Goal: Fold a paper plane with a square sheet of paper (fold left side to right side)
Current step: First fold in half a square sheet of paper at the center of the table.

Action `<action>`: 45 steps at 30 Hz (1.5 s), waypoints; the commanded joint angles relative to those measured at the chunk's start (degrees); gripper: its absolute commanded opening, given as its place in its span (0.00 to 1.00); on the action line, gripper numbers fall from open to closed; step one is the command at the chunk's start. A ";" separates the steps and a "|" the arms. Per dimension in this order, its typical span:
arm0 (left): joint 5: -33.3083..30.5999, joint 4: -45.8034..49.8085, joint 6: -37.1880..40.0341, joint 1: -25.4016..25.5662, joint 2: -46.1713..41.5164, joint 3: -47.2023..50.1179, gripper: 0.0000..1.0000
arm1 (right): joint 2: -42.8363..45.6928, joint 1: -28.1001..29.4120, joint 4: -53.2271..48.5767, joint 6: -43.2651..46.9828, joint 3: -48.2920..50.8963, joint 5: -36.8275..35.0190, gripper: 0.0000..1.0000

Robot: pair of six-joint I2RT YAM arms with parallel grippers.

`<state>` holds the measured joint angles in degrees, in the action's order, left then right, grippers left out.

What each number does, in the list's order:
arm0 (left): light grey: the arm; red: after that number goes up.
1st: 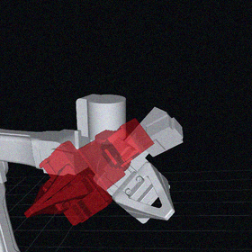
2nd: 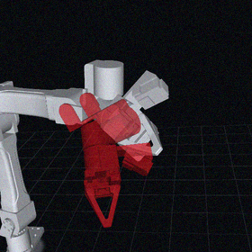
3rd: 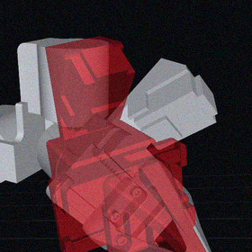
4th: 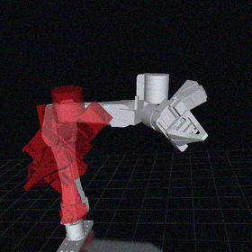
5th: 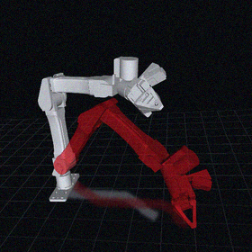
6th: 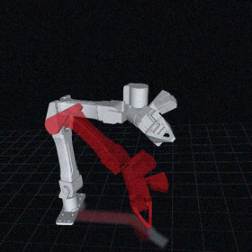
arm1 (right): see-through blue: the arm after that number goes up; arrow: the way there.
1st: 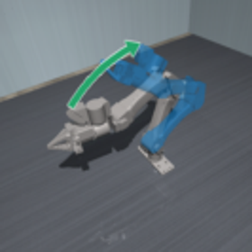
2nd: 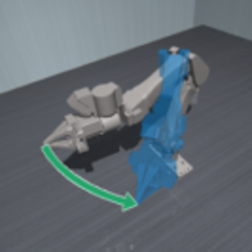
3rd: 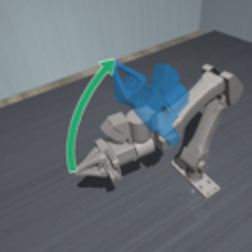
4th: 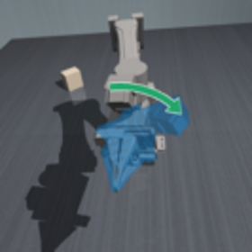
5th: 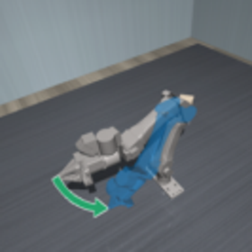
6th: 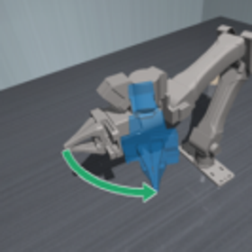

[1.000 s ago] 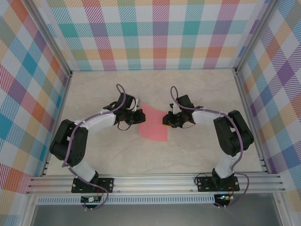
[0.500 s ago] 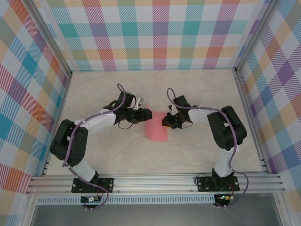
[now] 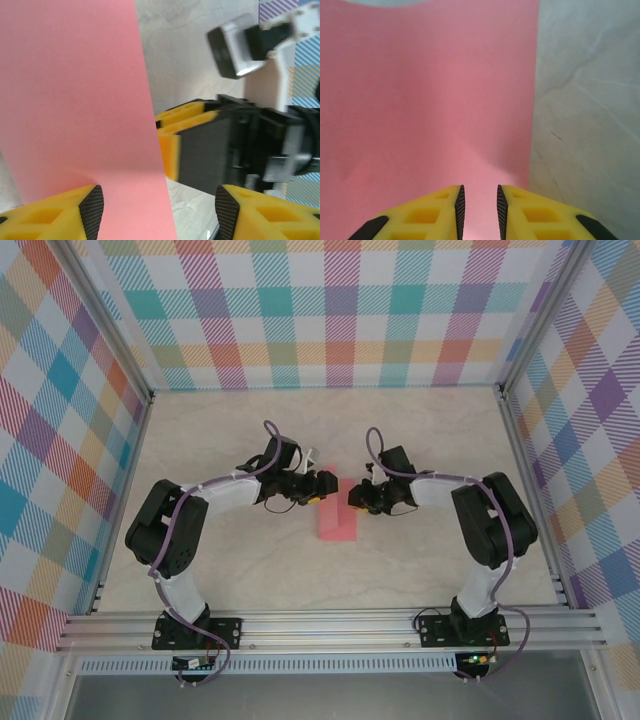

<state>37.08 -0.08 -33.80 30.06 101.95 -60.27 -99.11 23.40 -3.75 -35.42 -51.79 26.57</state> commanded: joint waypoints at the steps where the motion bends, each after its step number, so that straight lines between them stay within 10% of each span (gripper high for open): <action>1: 1.16 -1.80 -0.57 0.96 0.75 -1.69 0.58 | 5.91 -1.06 0.78 0.42 0.64 1.94 0.39; 13: -0.50 -1.03 -0.34 1.75 1.40 -1.87 0.30 | -0.15 -0.13 13.76 -7.38 0.27 14.70 0.51; 19: -1.07 -0.21 -0.02 1.75 0.85 -2.02 0.28 | -3.27 0.51 12.94 -7.21 -1.04 14.77 0.24; 23: -4.11 3.12 1.57 1.75 -1.55 -1.96 0.33 | -2.12 0.49 8.16 -4.29 -0.94 11.20 0.07; 30: -16.14 15.29 3.18 1.75 -4.82 -3.23 0.57 | -1.40 0.51 -4.56 2.64 -3.71 1.88 0.08; 45: -17.98 20.26 0.80 4.55 5.86 -10.17 0.65 | -5.92 0.75 -7.74 4.79 -6.75 0.73 0.12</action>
<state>19.77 19.03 -32.16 33.89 106.89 -68.84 -104.14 23.75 -10.39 -32.05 -57.45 27.14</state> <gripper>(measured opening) 0.655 0.117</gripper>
